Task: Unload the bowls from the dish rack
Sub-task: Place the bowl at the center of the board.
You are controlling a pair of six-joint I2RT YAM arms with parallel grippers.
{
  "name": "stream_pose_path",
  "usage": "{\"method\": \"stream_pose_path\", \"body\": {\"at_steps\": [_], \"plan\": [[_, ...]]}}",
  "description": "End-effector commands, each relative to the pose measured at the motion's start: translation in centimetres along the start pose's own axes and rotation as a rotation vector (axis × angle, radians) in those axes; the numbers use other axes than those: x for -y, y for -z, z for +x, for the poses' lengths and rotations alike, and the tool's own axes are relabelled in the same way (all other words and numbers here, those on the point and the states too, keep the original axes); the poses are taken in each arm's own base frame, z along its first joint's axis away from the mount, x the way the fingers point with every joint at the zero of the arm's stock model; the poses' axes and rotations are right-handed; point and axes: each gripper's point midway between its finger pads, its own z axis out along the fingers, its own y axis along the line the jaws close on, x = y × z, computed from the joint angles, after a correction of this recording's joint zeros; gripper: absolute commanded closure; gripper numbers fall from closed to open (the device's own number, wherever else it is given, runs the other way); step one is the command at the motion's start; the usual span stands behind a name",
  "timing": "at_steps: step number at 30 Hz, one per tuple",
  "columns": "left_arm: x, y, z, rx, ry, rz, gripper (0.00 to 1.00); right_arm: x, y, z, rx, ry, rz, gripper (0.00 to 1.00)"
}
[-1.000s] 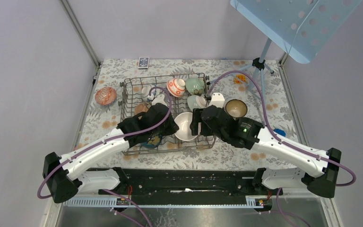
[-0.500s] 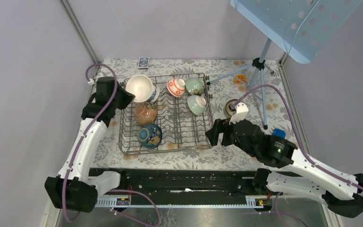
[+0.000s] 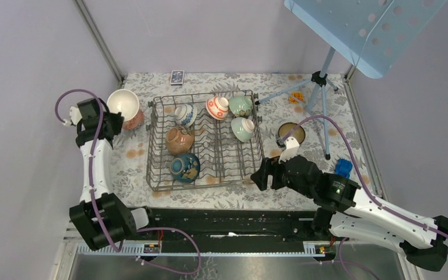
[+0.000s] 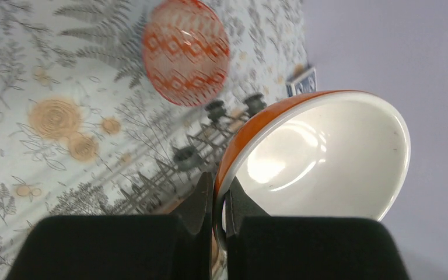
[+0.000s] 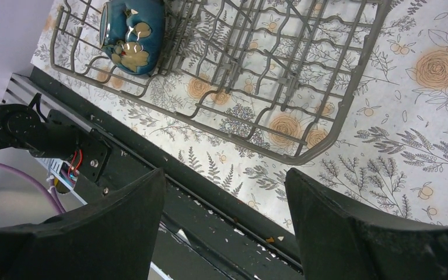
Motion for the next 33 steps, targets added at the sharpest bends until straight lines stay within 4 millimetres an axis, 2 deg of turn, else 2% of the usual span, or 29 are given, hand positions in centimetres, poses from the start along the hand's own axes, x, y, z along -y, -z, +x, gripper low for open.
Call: {"method": "stream_pose_path", "body": {"at_steps": [1,5,9,13,18,25,33], "plan": [[-1.5,-2.1,-2.6,0.086,0.122,-0.028,1.0,-0.9,0.3,-0.6,0.027,-0.018,-0.046,0.19],[-3.9,-2.2,-4.0,0.159,0.129,-0.13,1.0,-0.4,0.5,-0.6,0.039,-0.024,-0.038,0.19],[-6.7,-1.6,-4.1,0.217,0.131,-0.221,1.0,-0.4,0.3,-0.2,0.045,-0.033,-0.049,0.19],[-10.1,-1.8,-3.5,0.233,0.125,-0.335,1.0,-0.4,0.1,-0.2,0.036,-0.017,-0.044,0.19],[-13.4,-3.1,-1.5,0.174,0.13,-0.438,1.0,-0.6,0.2,-0.5,0.038,-0.022,-0.046,0.19],[-15.5,-4.3,-0.4,0.144,0.121,-0.5,1.0,-0.1,0.1,0.0,0.028,-0.041,-0.023,0.19],[-16.8,-5.1,-0.3,0.13,0.116,-0.529,1.0,-0.2,-0.5,0.6,0.008,-0.057,-0.021,0.2]]}}
